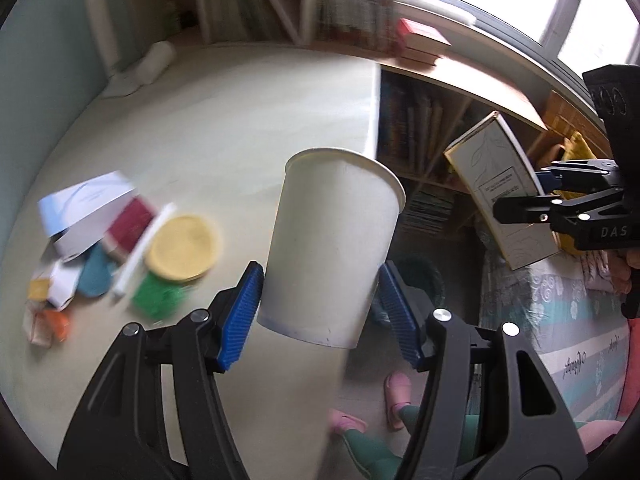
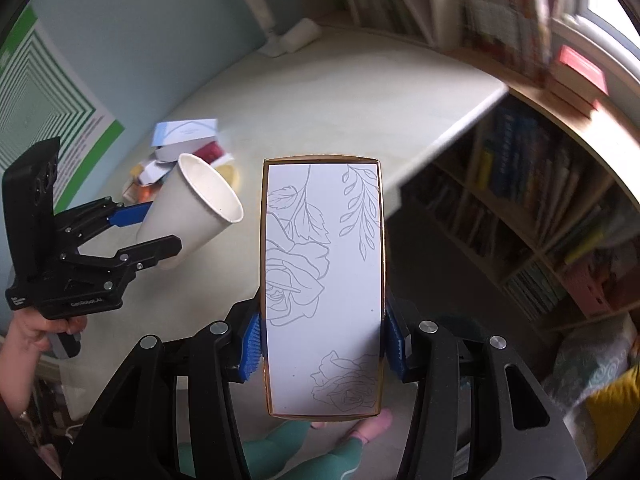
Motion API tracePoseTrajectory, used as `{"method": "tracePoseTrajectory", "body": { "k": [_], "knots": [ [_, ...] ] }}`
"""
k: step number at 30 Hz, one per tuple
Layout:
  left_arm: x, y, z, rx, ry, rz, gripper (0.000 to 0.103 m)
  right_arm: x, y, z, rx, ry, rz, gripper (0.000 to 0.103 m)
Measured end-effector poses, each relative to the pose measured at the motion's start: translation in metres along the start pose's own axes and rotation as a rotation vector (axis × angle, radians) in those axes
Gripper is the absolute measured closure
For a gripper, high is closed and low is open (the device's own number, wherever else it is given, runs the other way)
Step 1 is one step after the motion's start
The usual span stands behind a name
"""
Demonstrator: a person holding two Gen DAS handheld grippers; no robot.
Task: Collect trash
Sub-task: 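Carry the cup and floral box over to the teal wastebasket, then open both tools to drop the cup and box into the wastebasket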
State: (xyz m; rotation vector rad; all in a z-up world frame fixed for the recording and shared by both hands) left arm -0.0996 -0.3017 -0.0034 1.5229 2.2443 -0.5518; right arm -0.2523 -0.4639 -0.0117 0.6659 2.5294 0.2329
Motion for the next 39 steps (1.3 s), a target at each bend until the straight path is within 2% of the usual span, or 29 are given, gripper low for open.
{"method": "tracePoseTrajectory", "body": {
  "k": [6, 10, 15, 20, 24, 27, 30, 31, 39],
  "knots": [
    [-0.023, -0.085, 0.04, 0.07, 0.053, 0.082, 0.045, 0.049, -0.076, -0.006, 0.033, 0.039, 0.122, 0.053],
    [-0.023, -0.131, 0.079, 0.103, 0.129, 0.123, 0.045, 0.078, -0.117, 0.005, 0.035, 0.074, 0.197, 0.053],
    [-0.012, -0.168, 0.135, 0.173, 0.237, 0.108, 0.045, 0.112, -0.162, 0.028, 0.03, 0.114, 0.303, 0.053],
    [0.007, -0.196, 0.184, 0.159, 0.332, 0.14, 0.045, 0.133, -0.197, 0.05, -0.002, 0.154, 0.39, 0.053],
    [0.012, -0.212, 0.211, 0.167, 0.371, 0.151, 0.044, 0.141, -0.216, 0.066, -0.018, 0.183, 0.428, 0.051],
    [0.012, -0.219, 0.226, 0.168, 0.396, 0.146, 0.046, 0.142, -0.228, 0.068, -0.024, 0.168, 0.454, 0.037],
    [0.011, -0.22, 0.238, 0.176, 0.41, 0.114, 0.034, 0.142, -0.239, 0.063, -0.012, 0.149, 0.475, 0.031],
    [0.011, -0.218, 0.241, 0.178, 0.412, 0.107, 0.03, 0.142, -0.243, 0.062, -0.011, 0.147, 0.479, 0.031],
    [0.009, -0.212, 0.238, 0.152, 0.422, 0.1, 0.029, 0.146, -0.256, 0.045, -0.004, 0.126, 0.479, 0.031]
  ]
}}
Point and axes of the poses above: each gripper's, at about its wrist camera, not at the fingertips, and z roughly the way its jaws point, y to its left, x to its underside, the point moved 3 cm from there along z, roughly the way its jaws point, and after that the axes turned 1 degree about x, right-handed, at the moved point
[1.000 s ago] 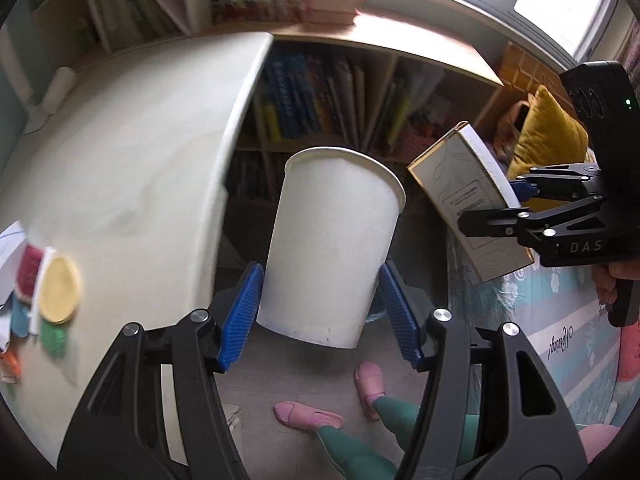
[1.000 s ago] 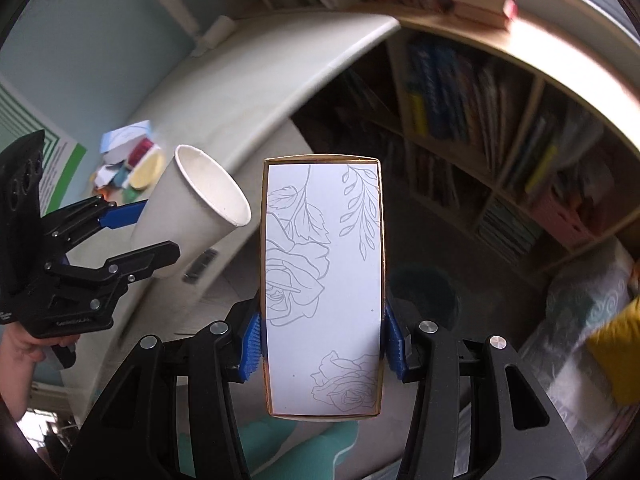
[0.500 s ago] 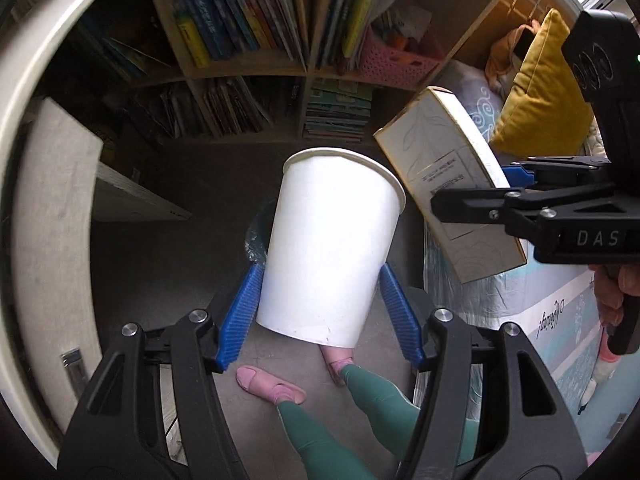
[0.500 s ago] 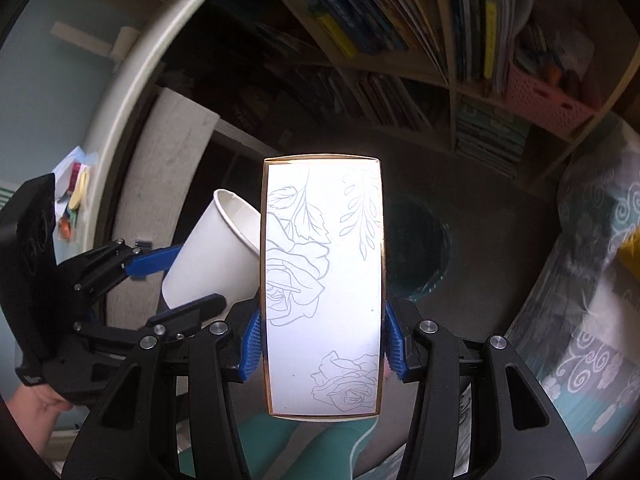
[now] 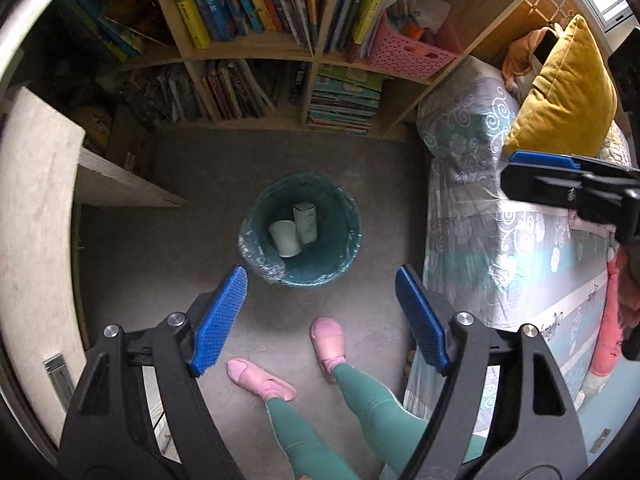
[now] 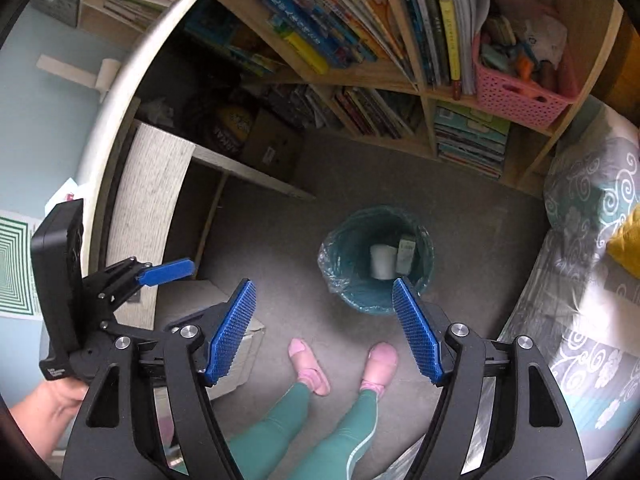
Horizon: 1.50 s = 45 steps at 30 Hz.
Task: Collect trash
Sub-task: 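Open both tools to drop the cup and box into the wastebasket, then move both tools back over the table toward the boxes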
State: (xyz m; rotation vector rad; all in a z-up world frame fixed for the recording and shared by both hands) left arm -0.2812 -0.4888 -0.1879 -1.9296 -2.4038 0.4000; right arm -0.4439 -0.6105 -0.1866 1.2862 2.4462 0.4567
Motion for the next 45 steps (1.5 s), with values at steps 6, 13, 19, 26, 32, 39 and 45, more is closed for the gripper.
{"method": "tracePoseTrajectory", "body": {
  "k": [6, 13, 19, 26, 32, 39, 45],
  "knots": [
    [0.004, 0.013, -0.022, -0.026, -0.034, -0.023, 0.029, -0.006, 0.007, -0.01, -0.004, -0.016, -0.034, 0.031],
    [0.007, 0.033, -0.053, -0.069, -0.09, -0.041, 0.028, -0.012, 0.033, -0.019, -0.025, -0.041, -0.075, 0.031],
    [0.018, 0.047, -0.097, -0.093, -0.169, -0.065, 0.026, -0.018, 0.08, -0.04, -0.089, -0.069, -0.191, 0.031],
    [0.041, 0.088, -0.176, -0.157, -0.31, -0.133, 0.008, -0.029, 0.175, -0.07, -0.147, -0.118, -0.424, 0.02],
    [0.083, 0.141, -0.23, -0.246, -0.396, -0.243, 0.007, -0.036, 0.261, -0.072, -0.195, -0.128, -0.579, 0.015],
    [0.149, 0.21, -0.267, -0.313, -0.449, -0.408, 0.007, -0.029, 0.358, -0.055, -0.252, -0.106, -0.725, 0.014],
    [0.216, 0.267, -0.286, -0.346, -0.473, -0.55, 0.007, -0.011, 0.423, -0.026, -0.228, -0.073, -0.847, 0.014]
  ]
}}
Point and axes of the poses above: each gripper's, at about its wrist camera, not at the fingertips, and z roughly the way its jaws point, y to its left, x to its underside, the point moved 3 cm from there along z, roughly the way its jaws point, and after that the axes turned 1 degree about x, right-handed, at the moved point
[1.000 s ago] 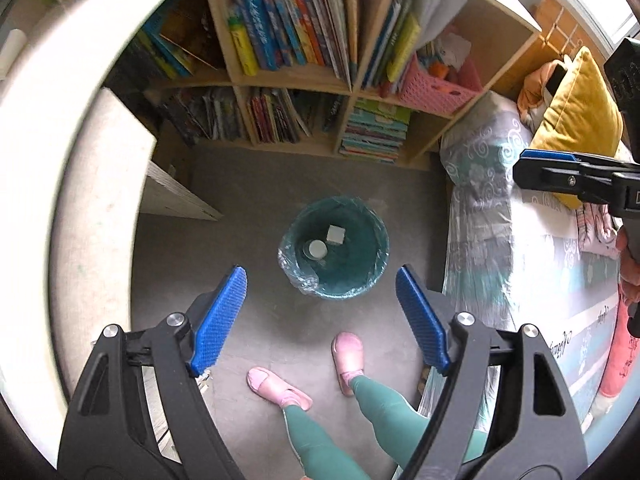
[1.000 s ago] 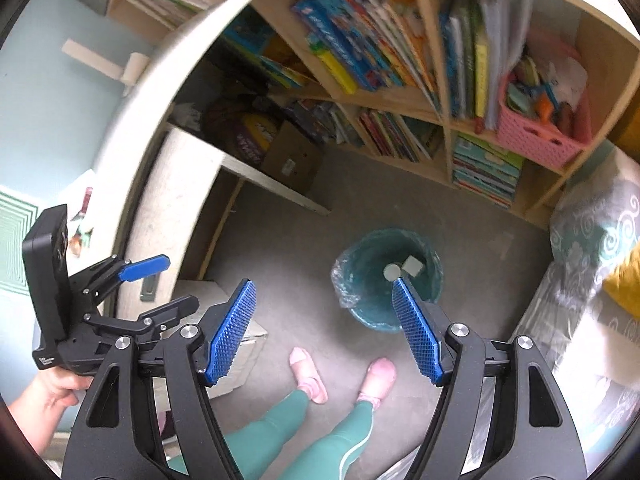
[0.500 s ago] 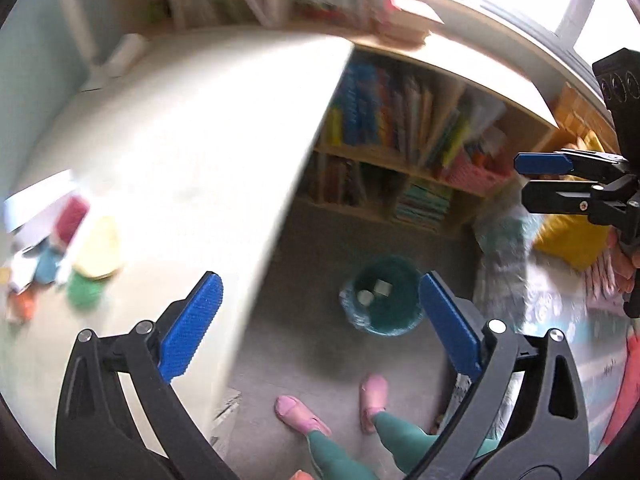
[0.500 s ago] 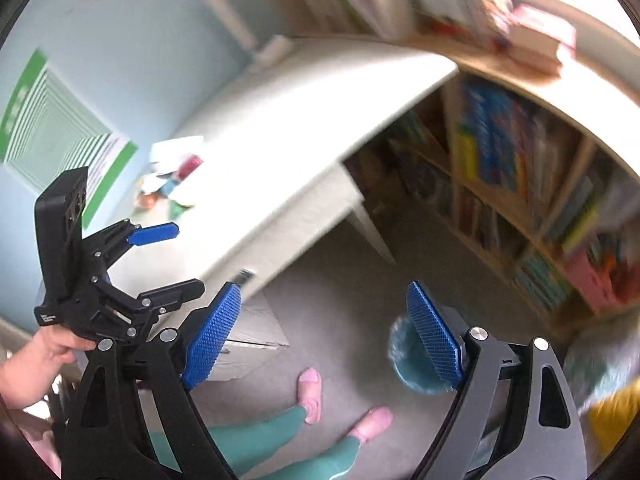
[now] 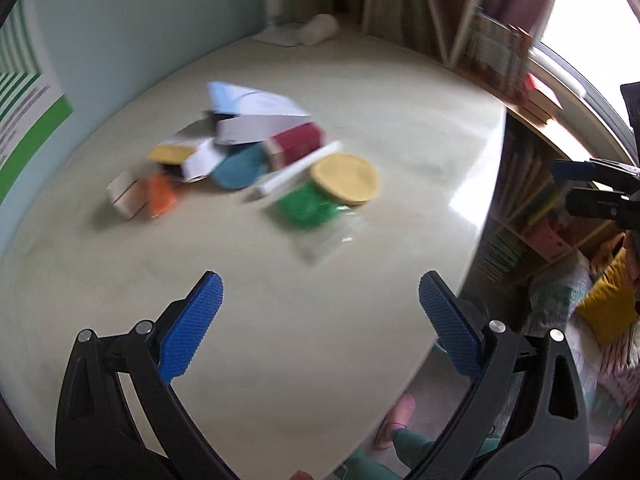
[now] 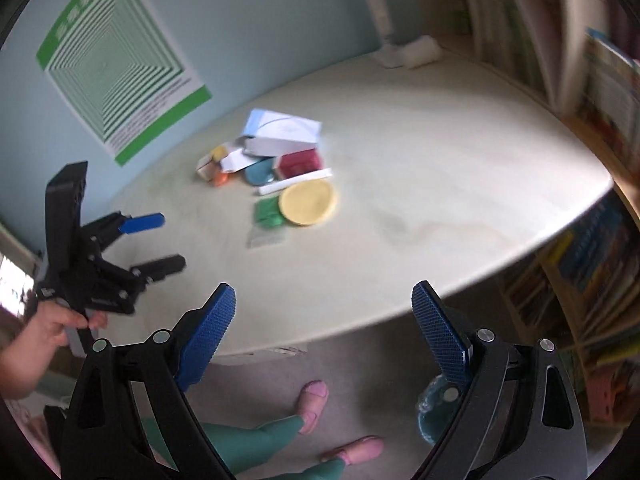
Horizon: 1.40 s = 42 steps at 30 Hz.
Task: Collect trash
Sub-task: 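Move both tools back over the table toward the boxes, then grasp the white-yellow box with the left tool while the right grasps the white-blue box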
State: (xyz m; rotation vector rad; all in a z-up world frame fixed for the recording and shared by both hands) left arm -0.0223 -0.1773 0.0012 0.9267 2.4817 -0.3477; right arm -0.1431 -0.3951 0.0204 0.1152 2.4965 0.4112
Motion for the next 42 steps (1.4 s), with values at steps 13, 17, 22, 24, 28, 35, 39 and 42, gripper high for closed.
{"method": "tracePoseTrajectory", "body": {
  "k": [13, 17, 22, 24, 28, 35, 39, 42],
  "knots": [
    [-0.003, 0.122, -0.016, -0.054, -0.04, -0.132, 0.007, -0.07, 0.07, 0.062, -0.017, 0.027, -0.121, 0.014],
    [-0.013, 0.135, -0.007, -0.024, -0.032, -0.132, 0.007, -0.088, 0.083, 0.077, -0.009, 0.035, -0.144, 0.014],
    [-0.029, 0.136, 0.01, 0.009, -0.019, -0.069, 0.007, -0.105, 0.091, 0.097, 0.008, 0.042, -0.19, 0.014],
    [-0.036, 0.135, 0.02, 0.011, -0.008, -0.06, 0.007, -0.112, 0.091, 0.105, 0.001, 0.048, -0.196, 0.014],
    [-0.052, 0.136, 0.041, 0.047, 0.003, -0.073, 0.007, -0.125, 0.085, 0.123, -0.025, 0.069, -0.235, 0.014],
    [-0.077, 0.132, 0.079, 0.001, 0.042, -0.073, 0.007, -0.154, 0.063, 0.158, -0.063, 0.129, -0.332, 0.014],
    [-0.088, 0.133, 0.098, -0.032, 0.08, -0.082, 0.007, -0.171, 0.052, 0.186, -0.078, 0.203, -0.422, 0.014],
    [-0.095, 0.134, 0.108, -0.032, 0.098, -0.101, 0.007, -0.179, 0.05, 0.204, -0.081, 0.246, -0.501, 0.014]
  ]
}}
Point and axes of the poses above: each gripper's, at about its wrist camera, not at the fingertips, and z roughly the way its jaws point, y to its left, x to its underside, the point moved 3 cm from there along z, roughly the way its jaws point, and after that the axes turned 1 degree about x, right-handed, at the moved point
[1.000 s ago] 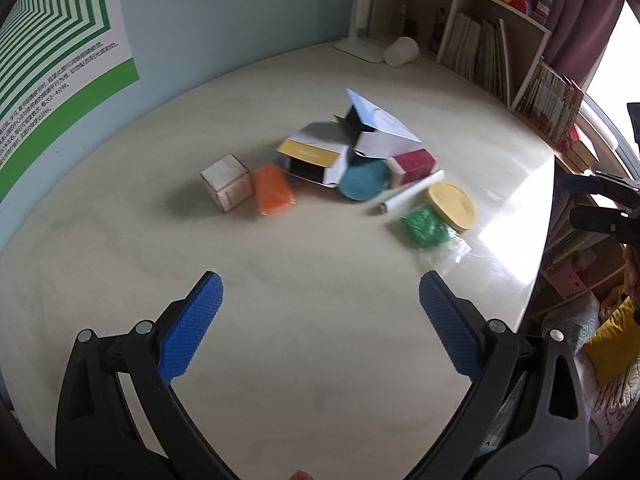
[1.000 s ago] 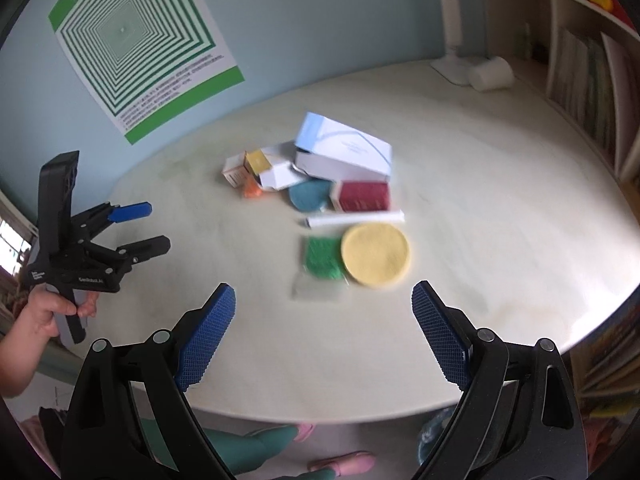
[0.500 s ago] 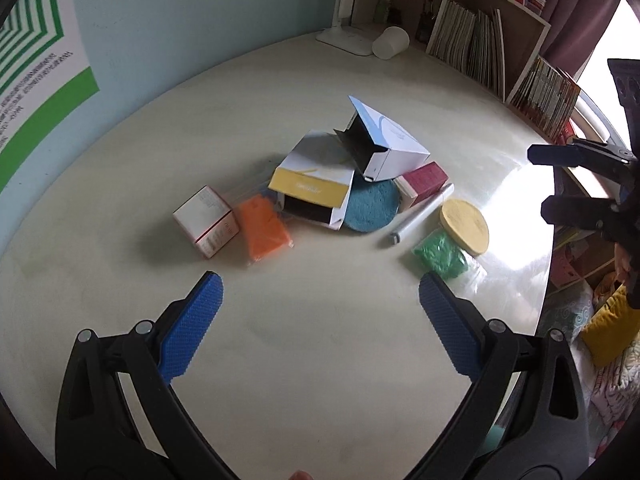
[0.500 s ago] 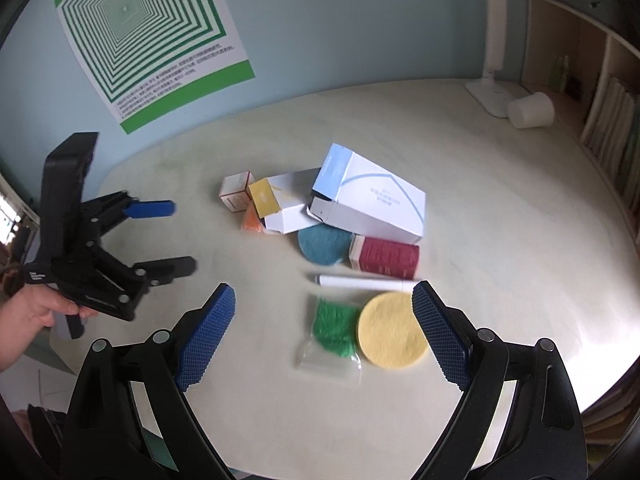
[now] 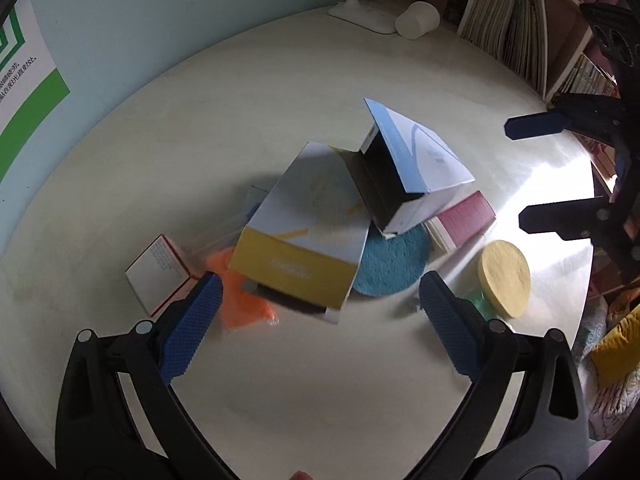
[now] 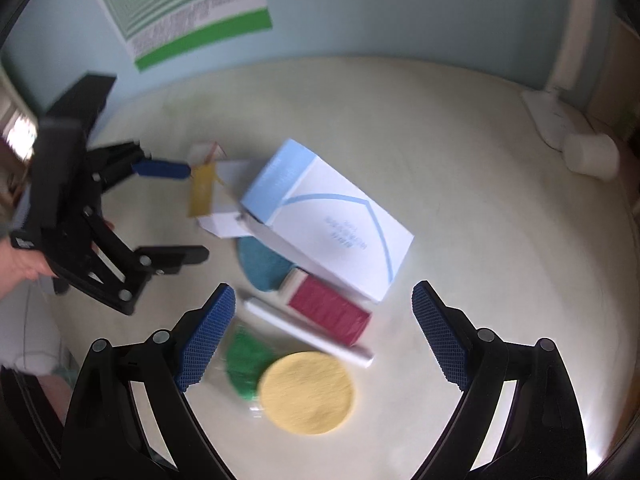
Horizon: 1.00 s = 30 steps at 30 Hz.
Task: Collect trash
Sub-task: 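Grasp the white-yellow box with the left tool while the right grasps the white-blue box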
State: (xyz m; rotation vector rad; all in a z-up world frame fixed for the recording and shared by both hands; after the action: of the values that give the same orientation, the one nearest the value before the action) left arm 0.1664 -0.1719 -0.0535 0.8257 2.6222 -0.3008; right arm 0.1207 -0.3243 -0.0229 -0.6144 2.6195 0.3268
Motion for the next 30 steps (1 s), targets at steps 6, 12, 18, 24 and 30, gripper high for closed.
{"method": "tracePoseTrajectory", "body": {
  "k": [6, 12, 18, 24, 30],
  "knots": [
    [-0.012, 0.002, 0.017, -0.016, 0.032, 0.002, 0.007, -0.018, -0.008, 0.027, -0.043, 0.029, -0.101, 0.014],
    [-0.024, 0.012, 0.028, -0.016, 0.04, -0.017, 0.007, -0.033, 0.0, 0.051, -0.088, 0.036, -0.229, 0.014],
    [-0.031, 0.018, 0.029, 0.008, 0.037, -0.01, 0.026, -0.04, 0.018, 0.065, -0.093, 0.027, -0.378, 0.014],
    [-0.032, 0.022, 0.028, 0.019, 0.048, -0.006, 0.046, -0.05, 0.009, 0.075, -0.119, 0.04, -0.335, 0.037],
    [-0.035, 0.029, 0.019, 0.008, 0.035, -0.004, 0.046, -0.062, -0.005, 0.062, -0.142, -0.007, -0.242, 0.044]
  ]
}}
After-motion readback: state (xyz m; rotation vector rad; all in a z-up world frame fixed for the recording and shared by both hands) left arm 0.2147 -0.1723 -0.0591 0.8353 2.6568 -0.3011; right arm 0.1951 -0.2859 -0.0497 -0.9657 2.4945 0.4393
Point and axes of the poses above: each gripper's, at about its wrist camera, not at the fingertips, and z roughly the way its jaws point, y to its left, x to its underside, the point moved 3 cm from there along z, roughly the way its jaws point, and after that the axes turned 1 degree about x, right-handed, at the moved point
